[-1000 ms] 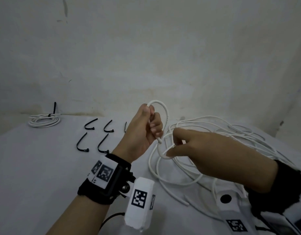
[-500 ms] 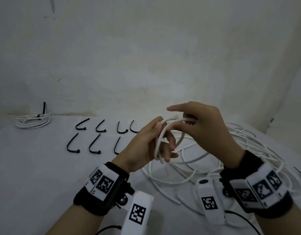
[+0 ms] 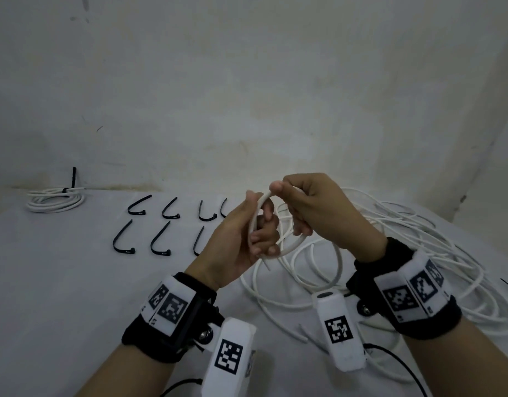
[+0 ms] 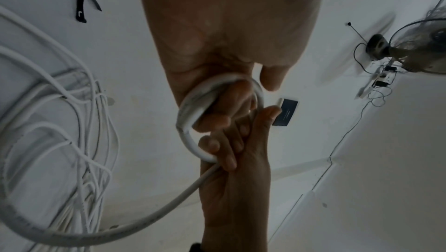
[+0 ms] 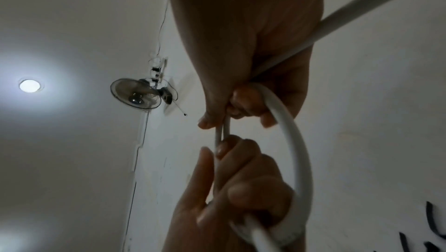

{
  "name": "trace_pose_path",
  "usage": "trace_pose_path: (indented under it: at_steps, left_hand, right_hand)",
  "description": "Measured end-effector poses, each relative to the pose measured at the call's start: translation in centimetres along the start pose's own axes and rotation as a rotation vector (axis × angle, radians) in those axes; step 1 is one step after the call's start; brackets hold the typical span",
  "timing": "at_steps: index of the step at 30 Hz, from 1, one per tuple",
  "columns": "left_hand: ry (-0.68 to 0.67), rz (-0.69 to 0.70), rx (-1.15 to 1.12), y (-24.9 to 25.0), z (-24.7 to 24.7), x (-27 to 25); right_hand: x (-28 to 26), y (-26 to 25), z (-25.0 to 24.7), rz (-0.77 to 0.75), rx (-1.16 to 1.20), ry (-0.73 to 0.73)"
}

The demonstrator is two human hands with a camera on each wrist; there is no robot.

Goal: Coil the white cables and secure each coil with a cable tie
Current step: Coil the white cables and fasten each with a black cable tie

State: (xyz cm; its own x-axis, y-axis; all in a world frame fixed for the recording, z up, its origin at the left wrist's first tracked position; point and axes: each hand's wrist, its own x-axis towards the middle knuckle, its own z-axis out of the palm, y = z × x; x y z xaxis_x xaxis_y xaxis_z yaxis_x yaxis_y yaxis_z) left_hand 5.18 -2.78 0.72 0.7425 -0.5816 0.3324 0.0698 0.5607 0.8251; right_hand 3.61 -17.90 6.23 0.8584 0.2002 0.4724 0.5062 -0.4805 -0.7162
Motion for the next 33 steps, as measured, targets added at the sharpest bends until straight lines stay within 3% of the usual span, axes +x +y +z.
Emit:
trace_pose_path:
  at_steps: [4, 8, 11, 19, 27, 33]
  left_hand:
    - [0.027, 0.014, 0.134, 0.6, -0.6, -0.1]
    - [0.044, 0.053, 0.015, 0.9, -0.8, 0.0]
    - [0.042, 0.044, -0.014, 0.9, -1.1, 0.1]
    - [0.158, -0.099, 0.011, 1.5, -0.5, -0.1]
    - [0.058, -0.163, -0.126, 1.3, -1.4, -0.2]
    - [0.123, -0.139, -0.157, 1.5, -1.1, -0.2]
  right_hand:
    - [0.2, -0.2, 0.1, 0.083, 0.003, -0.063]
    - [-0.2, 0.4, -0.4, 0.182, 0.397, -0.214]
    - [-0.7, 1.5, -0.4, 0.211, 0.545, -0.230]
    - [-0.9, 0.7, 0.4, 0.264, 0.458, -0.203]
    - [-0.5, 0.8, 0.5, 0.283, 0.401, -0.147]
    - [-0.2, 0.4, 0.6, 0.287, 0.393, -0.136]
